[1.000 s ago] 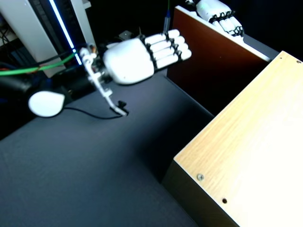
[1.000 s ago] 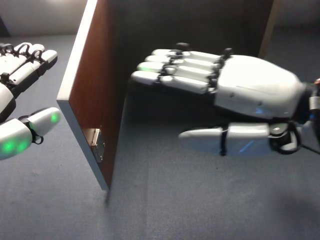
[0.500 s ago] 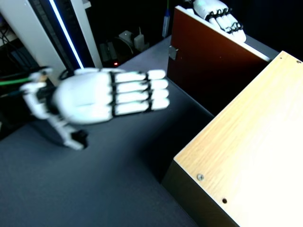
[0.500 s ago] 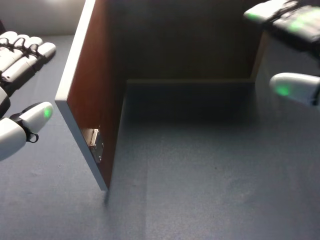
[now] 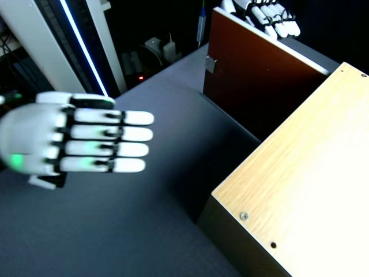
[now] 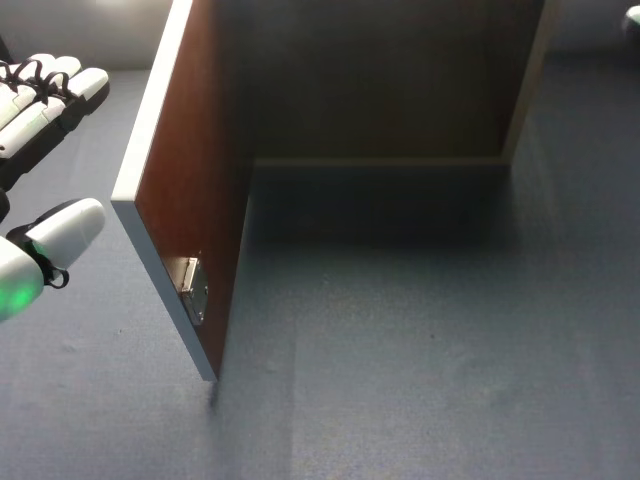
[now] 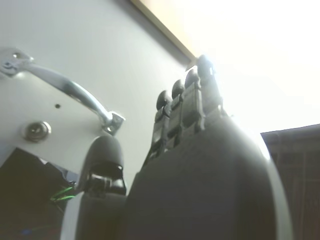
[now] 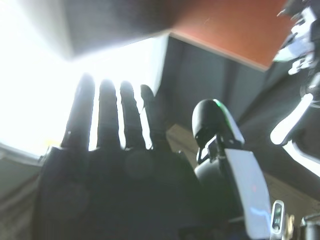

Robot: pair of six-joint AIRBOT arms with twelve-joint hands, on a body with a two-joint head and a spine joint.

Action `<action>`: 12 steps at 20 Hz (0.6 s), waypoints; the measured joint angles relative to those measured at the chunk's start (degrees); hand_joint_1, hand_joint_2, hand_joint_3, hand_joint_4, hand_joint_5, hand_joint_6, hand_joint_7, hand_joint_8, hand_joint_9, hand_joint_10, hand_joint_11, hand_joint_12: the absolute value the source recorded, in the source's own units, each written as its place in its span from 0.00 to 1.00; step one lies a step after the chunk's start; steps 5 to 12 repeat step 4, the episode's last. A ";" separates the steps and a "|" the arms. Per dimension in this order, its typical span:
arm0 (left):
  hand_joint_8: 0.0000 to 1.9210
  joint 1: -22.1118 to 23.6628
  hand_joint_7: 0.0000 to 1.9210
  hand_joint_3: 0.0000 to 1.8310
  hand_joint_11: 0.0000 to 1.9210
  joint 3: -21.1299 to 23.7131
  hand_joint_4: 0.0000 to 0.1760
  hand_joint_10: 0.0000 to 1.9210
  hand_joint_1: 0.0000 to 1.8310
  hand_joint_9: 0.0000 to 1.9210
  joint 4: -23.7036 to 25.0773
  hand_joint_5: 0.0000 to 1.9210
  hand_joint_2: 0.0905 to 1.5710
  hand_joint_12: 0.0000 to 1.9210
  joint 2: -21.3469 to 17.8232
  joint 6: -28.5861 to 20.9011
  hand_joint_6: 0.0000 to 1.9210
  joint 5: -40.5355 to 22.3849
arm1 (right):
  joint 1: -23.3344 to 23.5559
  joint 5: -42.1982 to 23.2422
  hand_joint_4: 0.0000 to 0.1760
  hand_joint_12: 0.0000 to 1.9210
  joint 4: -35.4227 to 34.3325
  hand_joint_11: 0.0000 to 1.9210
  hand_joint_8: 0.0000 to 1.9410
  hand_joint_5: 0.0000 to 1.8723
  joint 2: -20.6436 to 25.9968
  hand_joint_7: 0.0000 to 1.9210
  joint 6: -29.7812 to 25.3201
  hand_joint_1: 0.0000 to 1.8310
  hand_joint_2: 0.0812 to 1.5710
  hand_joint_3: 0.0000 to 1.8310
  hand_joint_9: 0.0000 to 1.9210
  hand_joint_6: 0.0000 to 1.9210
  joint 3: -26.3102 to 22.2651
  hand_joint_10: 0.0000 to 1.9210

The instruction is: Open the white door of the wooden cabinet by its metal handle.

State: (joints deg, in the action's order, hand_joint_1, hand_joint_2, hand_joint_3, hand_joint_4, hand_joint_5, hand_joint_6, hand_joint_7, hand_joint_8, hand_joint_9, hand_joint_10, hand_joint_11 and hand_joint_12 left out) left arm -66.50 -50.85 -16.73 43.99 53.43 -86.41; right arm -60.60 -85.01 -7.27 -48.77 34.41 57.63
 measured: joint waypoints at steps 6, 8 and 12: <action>0.00 -0.94 0.05 0.00 0.00 0.28 0.00 0.01 0.00 0.06 -0.17 0.06 0.97 0.30 -0.11 -0.61 0.00 -1.07 | -5.27 -5.20 0.00 0.03 -2.51 0.15 0.00 0.13 -0.07 0.10 -0.04 0.13 0.87 0.00 0.09 0.00 -1.29 0.00; 0.00 -0.94 0.05 0.00 0.00 0.28 0.00 0.01 0.00 0.06 -0.17 0.06 0.97 0.30 -0.11 -0.61 0.00 -1.07 | -5.27 -5.20 0.00 0.03 -2.51 0.15 0.00 0.13 -0.07 0.10 -0.04 0.13 0.87 0.00 0.09 0.00 -1.29 0.00; 0.00 -0.94 0.05 0.00 0.00 0.28 0.00 0.01 0.00 0.06 -0.17 0.06 0.97 0.30 -0.11 -0.61 0.00 -1.07 | -5.27 -5.20 0.00 0.03 -2.51 0.15 0.00 0.13 -0.07 0.10 -0.04 0.13 0.87 0.00 0.09 0.00 -1.29 0.00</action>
